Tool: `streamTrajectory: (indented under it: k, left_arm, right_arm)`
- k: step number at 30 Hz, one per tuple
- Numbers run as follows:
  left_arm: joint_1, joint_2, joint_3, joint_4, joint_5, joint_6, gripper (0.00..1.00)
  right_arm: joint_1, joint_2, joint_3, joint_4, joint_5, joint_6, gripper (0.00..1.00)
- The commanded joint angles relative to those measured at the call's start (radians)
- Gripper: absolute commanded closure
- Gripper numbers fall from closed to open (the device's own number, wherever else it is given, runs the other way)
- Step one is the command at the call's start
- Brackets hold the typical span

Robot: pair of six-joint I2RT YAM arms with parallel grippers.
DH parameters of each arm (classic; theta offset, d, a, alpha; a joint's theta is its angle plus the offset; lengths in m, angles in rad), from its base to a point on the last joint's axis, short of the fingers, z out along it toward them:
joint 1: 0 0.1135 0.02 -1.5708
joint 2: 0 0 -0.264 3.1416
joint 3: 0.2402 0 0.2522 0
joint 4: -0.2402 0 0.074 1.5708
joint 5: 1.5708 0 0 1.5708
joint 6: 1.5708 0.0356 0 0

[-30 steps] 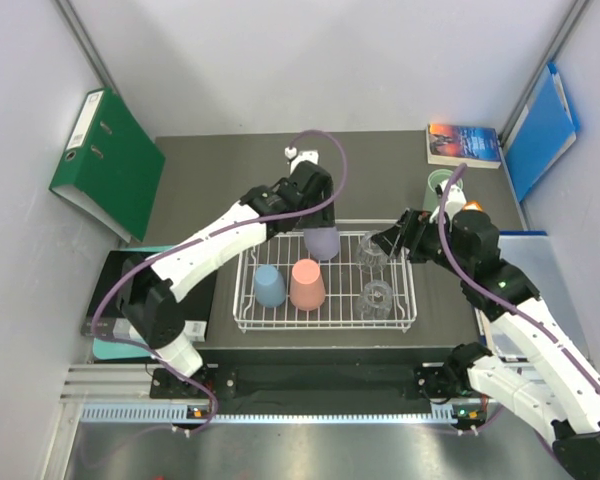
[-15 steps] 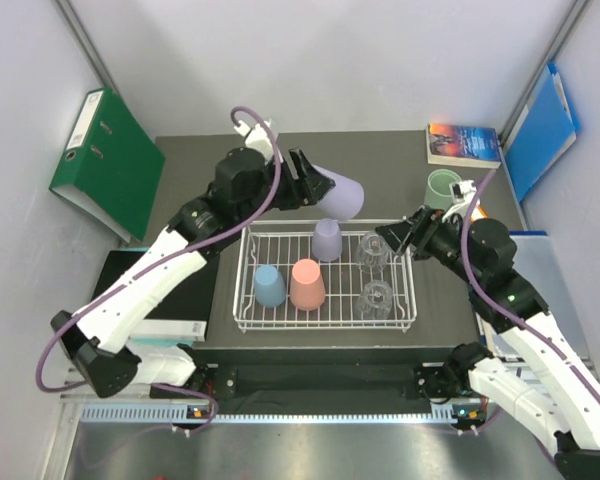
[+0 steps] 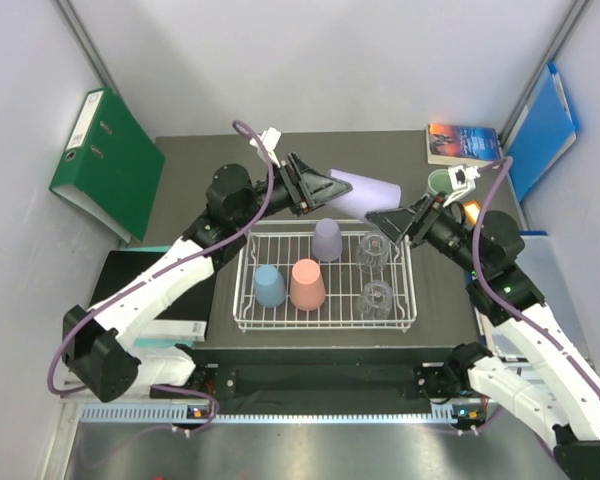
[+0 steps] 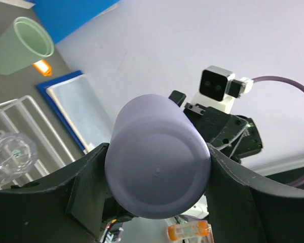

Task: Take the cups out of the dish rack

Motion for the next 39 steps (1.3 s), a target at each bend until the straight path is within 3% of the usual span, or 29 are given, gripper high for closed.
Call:
streamTrajectory:
  k: [1, 2, 5, 6, 7, 8, 9, 10, 11, 12, 14, 17, 19, 22, 23, 24, 27, 28, 31, 39]
  left_arm:
    - [0.001, 0.014, -0.025, 0.245, 0.105, -0.118, 1.00]
    - [0.001, 0.025, -0.027, 0.259, 0.117, -0.126, 1.00]
    - [-0.001, 0.034, -0.045, 0.273, 0.137, -0.140, 1.00]
    - [-0.001, 0.036, -0.050, 0.273, 0.142, -0.138, 1.00]
    - [-0.001, 0.037, -0.053, 0.266, 0.151, -0.125, 0.97]
    - [-0.001, 0.042, -0.048, 0.233, 0.156, -0.112, 0.84]
    - [-0.001, 0.043, -0.039, 0.205, 0.159, -0.093, 0.66]
    - [0.002, 0.040, -0.028, 0.166, 0.150, -0.035, 0.43]
    - [0.005, 0.028, -0.012, 0.001, 0.081, 0.008, 0.04]
    - [0.013, 0.017, 0.030, -0.089, 0.026, 0.056, 0.01]
    - [0.049, -0.013, 0.068, -0.318, -0.170, 0.164, 0.01]
    - [0.140, -0.050, 0.093, -0.440, -0.353, 0.175, 0.01]
    - [0.166, -0.062, 0.102, -0.520, -0.424, 0.191, 0.01]
    - [0.169, -0.030, 0.154, -0.631, -0.521, 0.222, 0.01]
    - [0.169, -0.015, 0.168, -0.663, -0.530, 0.227, 0.01]
    - [0.169, 0.000, 0.197, -0.694, -0.548, 0.227, 0.01]
    - [0.169, 0.054, 0.235, -0.796, -0.571, 0.228, 0.01]
    - [0.169, 0.066, 0.239, -0.830, -0.573, 0.228, 0.01]
    - [0.169, 0.077, 0.242, -0.850, -0.579, 0.244, 0.01]
    - [0.168, 0.111, 0.249, -0.903, -0.593, 0.287, 0.01]
  right_arm:
    - [0.011, 0.047, 0.041, 0.166, -0.091, 0.048, 0.35]
    - [0.011, 0.060, 0.041, 0.178, -0.094, 0.054, 0.38]
    - [0.011, 0.076, 0.041, 0.203, -0.097, 0.060, 0.61]
    - [0.013, 0.077, 0.043, 0.203, -0.099, 0.059, 0.78]
    - [0.013, 0.079, 0.049, 0.200, -0.099, 0.057, 0.86]
    - [0.013, 0.079, 0.054, 0.182, -0.096, 0.047, 1.00]
    - [0.013, 0.076, 0.060, 0.171, -0.082, 0.041, 1.00]
    - [0.011, 0.071, 0.073, 0.148, -0.070, 0.030, 1.00]
    - [0.013, 0.056, 0.089, 0.082, -0.044, -0.005, 1.00]
    - [0.013, 0.048, 0.109, 0.033, 0.030, -0.027, 1.00]
    - [0.011, 0.050, 0.204, -0.139, 0.122, -0.105, 1.00]
    - [0.011, 0.156, 0.409, -0.329, 0.380, -0.191, 1.00]
    - [0.007, 0.250, 0.601, -0.511, 0.473, -0.217, 1.00]
    - [-0.021, 0.497, 0.895, -0.763, 0.611, -0.193, 1.00]
    - [-0.030, 0.651, 0.984, -0.835, 0.657, -0.149, 1.00]
    - [-0.041, 0.729, 1.150, -0.915, 0.679, -0.133, 1.00]
    - [-0.081, 1.005, 1.438, -1.148, 0.638, -0.078, 1.00]
    - [-0.092, 1.103, 1.480, -1.206, 0.607, -0.065, 1.00]
    - [-0.112, 1.197, 1.503, -1.215, 0.523, -0.035, 1.00]
    - [-0.132, 1.297, 1.401, -1.175, 0.472, -0.027, 1.00]
